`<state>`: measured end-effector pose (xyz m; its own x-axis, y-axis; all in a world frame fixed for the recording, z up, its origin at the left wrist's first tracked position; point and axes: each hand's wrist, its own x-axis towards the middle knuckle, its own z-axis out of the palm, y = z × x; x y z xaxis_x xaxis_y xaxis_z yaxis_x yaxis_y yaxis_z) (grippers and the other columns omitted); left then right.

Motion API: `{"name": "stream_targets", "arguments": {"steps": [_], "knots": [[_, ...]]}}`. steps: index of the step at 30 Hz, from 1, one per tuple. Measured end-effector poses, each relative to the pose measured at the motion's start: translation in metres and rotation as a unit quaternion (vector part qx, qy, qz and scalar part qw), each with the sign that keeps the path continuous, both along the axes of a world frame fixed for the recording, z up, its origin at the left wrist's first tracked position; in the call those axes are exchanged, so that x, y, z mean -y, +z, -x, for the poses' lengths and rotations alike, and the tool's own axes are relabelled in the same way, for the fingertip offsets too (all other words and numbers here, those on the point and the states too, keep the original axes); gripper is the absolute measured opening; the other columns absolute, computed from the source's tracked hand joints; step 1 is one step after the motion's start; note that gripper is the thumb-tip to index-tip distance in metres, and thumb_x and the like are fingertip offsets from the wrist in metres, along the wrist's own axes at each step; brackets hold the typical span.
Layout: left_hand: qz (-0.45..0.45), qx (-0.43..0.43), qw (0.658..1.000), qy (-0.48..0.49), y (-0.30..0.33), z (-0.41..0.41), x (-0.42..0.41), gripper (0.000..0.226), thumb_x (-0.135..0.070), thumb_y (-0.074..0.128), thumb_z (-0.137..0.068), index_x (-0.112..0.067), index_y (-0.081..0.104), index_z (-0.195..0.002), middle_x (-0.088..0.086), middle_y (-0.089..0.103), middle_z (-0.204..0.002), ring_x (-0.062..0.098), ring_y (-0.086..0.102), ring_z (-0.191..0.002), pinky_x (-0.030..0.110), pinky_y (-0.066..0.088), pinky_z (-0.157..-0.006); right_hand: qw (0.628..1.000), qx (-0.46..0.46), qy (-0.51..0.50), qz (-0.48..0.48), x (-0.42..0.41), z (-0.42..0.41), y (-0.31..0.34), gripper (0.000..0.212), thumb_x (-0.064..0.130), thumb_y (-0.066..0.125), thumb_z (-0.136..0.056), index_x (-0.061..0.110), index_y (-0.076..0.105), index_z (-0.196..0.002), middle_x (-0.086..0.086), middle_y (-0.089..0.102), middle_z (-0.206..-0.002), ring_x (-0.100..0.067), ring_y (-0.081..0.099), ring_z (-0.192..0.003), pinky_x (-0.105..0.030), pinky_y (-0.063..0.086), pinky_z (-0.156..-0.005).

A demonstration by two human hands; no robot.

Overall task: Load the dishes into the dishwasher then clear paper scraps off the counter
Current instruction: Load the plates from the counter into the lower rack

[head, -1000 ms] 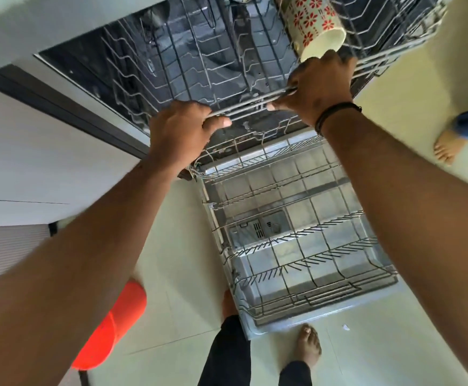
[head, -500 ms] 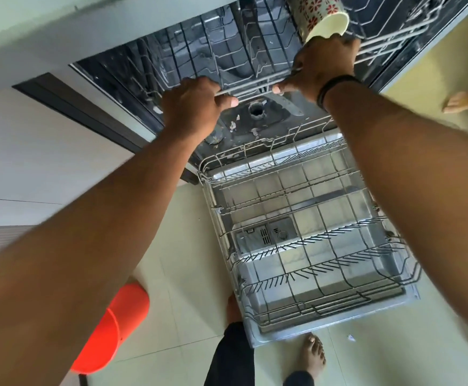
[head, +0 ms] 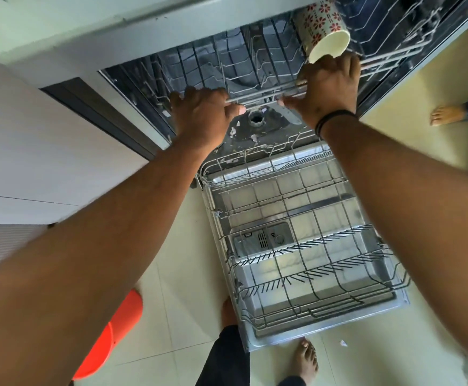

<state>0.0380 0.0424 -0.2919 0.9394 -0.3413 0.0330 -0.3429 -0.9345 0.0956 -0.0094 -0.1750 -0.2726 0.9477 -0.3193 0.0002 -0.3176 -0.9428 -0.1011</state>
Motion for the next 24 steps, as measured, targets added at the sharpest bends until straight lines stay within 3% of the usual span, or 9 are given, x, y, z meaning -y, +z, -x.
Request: {"name": "stream_targets", "arguments": {"steps": [3, 6, 10, 12, 15, 20, 24], "knots": [[0.031, -0.023, 0.999, -0.003, 0.008, 0.009, -0.010, 0.061, -0.074, 0.046, -0.089, -0.027, 0.063, -0.126, 0.005, 0.071, -0.120, 0.030, 0.060, -0.118, 0.052, 0.035, -0.108, 1.000, 0.000, 0.001, -0.019, -0.011, 0.018, 0.009, 0.071, 0.060, 0.071, -0.078, 0.022, 0.055, -0.135, -0.016, 0.045, -0.148, -0.040, 0.026, -0.145, -0.053, 0.014, -0.122], [0.067, -0.057, 0.996, -0.027, 0.035, 0.032, -0.030, 0.079, -0.082, 0.037, -0.082, -0.029, 0.050, -0.140, 0.004, 0.065, -0.133, 0.028, 0.060, -0.123, 0.054, 0.039, -0.109, 0.997, -0.021, 0.001, -0.068, -0.030, 0.041, 0.037, 0.070, 0.052, 0.070, -0.083, 0.023, 0.047, -0.142, -0.016, 0.036, -0.154, -0.039, 0.023, -0.146, -0.053, 0.021, -0.120], [0.127, -0.111, 0.985, -0.024, 0.091, 0.076, -0.066, 0.077, -0.068, 0.058, -0.089, -0.024, 0.041, -0.149, 0.010, 0.061, -0.138, 0.026, 0.060, -0.124, 0.047, 0.048, -0.105, 0.991, -0.049, 0.009, -0.120, -0.055, 0.076, 0.091, 0.056, 0.052, 0.073, -0.081, 0.023, 0.061, -0.126, -0.014, 0.058, -0.130, -0.038, 0.044, -0.126, -0.054, 0.042, -0.105], [0.164, -0.167, 0.972, -0.026, 0.119, 0.102, -0.083, 0.067, -0.054, 0.066, -0.092, -0.021, 0.046, -0.147, 0.010, 0.062, -0.136, 0.025, 0.062, -0.119, 0.037, 0.051, -0.098, 0.989, -0.052, 0.009, -0.140, -0.065, 0.090, 0.118, 0.049, 0.051, 0.072, -0.082, 0.020, 0.066, -0.119, -0.013, 0.065, -0.119, -0.037, 0.053, -0.118, -0.052, 0.046, -0.102], [0.217, -0.207, 0.954, 0.013, 0.163, 0.141, -0.109, 0.050, -0.048, 0.064, -0.095, -0.018, 0.060, -0.135, 0.004, 0.065, -0.132, 0.018, 0.063, -0.115, 0.028, 0.047, -0.090, 0.986, -0.044, 0.033, -0.160, -0.084, 0.108, 0.163, 0.054, 0.058, 0.069, -0.083, 0.019, 0.066, -0.121, -0.010, 0.070, -0.114, -0.034, 0.060, -0.112, -0.047, 0.051, -0.097], [0.229, -0.190, 0.953, 0.057, 0.237, 0.202, -0.142, 0.050, -0.052, 0.061, -0.094, -0.018, 0.063, -0.131, 0.007, 0.065, -0.128, 0.023, 0.060, -0.114, 0.043, 0.050, -0.097, 0.966, 0.024, 0.033, -0.253, -0.119, 0.151, 0.236, 0.054, 0.058, 0.068, -0.085, 0.018, 0.066, -0.122, -0.005, 0.073, -0.111, -0.028, 0.063, -0.112, -0.044, 0.051, -0.099], [0.247, -0.118, 0.959, 0.079, 0.294, 0.235, -0.172, 0.052, -0.048, 0.065, -0.095, -0.018, 0.057, -0.137, 0.007, 0.060, -0.133, 0.023, 0.058, -0.117, 0.043, 0.049, -0.100, 0.955, 0.028, 0.066, -0.286, -0.150, 0.179, 0.290, 0.054, 0.057, 0.066, -0.087, 0.018, 0.065, -0.125, -0.005, 0.073, -0.112, -0.028, 0.065, -0.110, -0.045, 0.052, -0.099]]}}
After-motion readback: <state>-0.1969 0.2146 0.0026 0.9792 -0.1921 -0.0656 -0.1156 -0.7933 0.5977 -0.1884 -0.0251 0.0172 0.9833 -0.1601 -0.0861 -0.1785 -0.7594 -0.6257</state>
